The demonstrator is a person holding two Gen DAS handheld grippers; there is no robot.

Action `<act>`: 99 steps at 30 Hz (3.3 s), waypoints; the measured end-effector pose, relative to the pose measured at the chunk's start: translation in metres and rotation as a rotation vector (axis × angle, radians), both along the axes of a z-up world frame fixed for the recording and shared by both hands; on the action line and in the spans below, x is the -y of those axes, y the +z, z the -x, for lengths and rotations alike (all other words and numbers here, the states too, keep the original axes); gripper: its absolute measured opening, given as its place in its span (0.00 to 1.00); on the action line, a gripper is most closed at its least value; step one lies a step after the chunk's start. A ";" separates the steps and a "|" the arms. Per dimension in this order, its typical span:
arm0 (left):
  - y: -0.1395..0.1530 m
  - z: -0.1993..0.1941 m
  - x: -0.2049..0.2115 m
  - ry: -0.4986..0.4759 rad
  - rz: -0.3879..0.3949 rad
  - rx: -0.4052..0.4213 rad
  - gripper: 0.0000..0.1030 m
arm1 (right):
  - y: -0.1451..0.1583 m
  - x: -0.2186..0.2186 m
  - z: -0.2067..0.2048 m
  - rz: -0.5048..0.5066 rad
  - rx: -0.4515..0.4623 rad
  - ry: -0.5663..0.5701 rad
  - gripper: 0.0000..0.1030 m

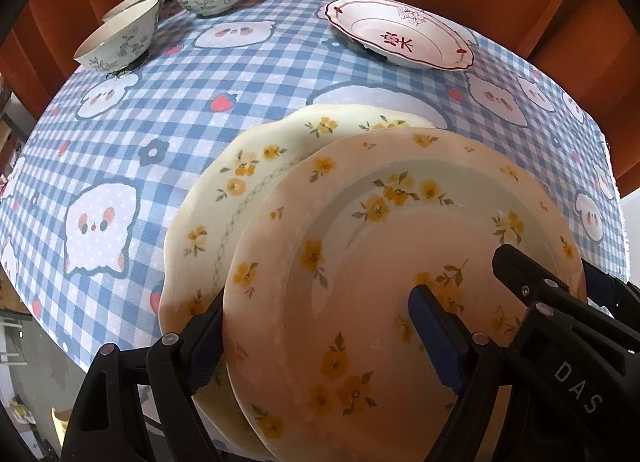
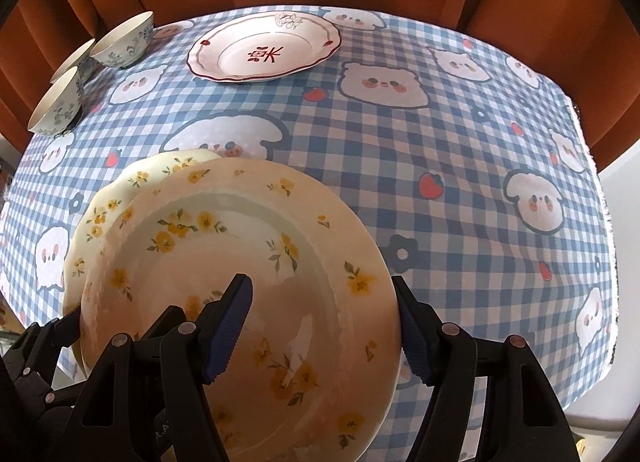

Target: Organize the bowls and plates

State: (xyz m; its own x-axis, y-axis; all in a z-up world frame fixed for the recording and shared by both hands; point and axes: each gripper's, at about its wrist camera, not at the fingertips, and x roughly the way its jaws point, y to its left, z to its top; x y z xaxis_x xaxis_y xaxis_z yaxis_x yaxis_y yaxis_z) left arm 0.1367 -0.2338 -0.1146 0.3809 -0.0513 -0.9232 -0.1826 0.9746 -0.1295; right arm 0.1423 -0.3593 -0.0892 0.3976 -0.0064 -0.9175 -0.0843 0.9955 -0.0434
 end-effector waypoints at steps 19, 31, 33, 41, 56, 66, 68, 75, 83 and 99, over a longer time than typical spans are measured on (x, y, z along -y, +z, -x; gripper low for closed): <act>0.014 -0.001 -0.003 0.039 -0.108 0.013 0.74 | 0.010 0.013 0.009 -0.021 0.036 0.019 0.33; 0.032 0.002 0.003 -0.082 -0.156 0.071 0.71 | -0.002 0.002 0.007 -0.057 -0.028 -0.011 0.34; 0.032 0.001 0.001 -0.093 -0.159 0.067 0.71 | -0.004 -0.002 0.007 -0.059 -0.040 -0.019 0.34; 0.025 -0.008 -0.009 -0.179 -0.123 0.034 0.72 | -0.006 -0.009 0.006 -0.029 -0.043 -0.085 0.37; 0.053 -0.021 -0.056 -0.281 -0.026 0.086 0.74 | 0.024 -0.035 0.017 -0.016 0.005 -0.238 0.52; 0.078 -0.049 -0.092 -0.331 -0.008 0.166 0.79 | 0.054 -0.068 0.009 -0.025 0.084 -0.324 0.61; 0.084 -0.059 -0.096 -0.339 -0.002 0.182 0.81 | 0.058 -0.071 0.003 -0.023 0.101 -0.344 0.63; 0.109 -0.094 -0.097 -0.328 0.004 0.239 0.87 | 0.078 -0.071 -0.022 -0.021 0.133 -0.371 0.66; 0.124 -0.145 -0.089 -0.233 -0.021 0.270 0.93 | 0.094 -0.049 -0.080 -0.057 0.168 -0.321 0.73; 0.092 -0.229 -0.057 -0.100 -0.087 0.219 0.95 | 0.063 -0.006 -0.198 -0.151 0.134 -0.197 0.75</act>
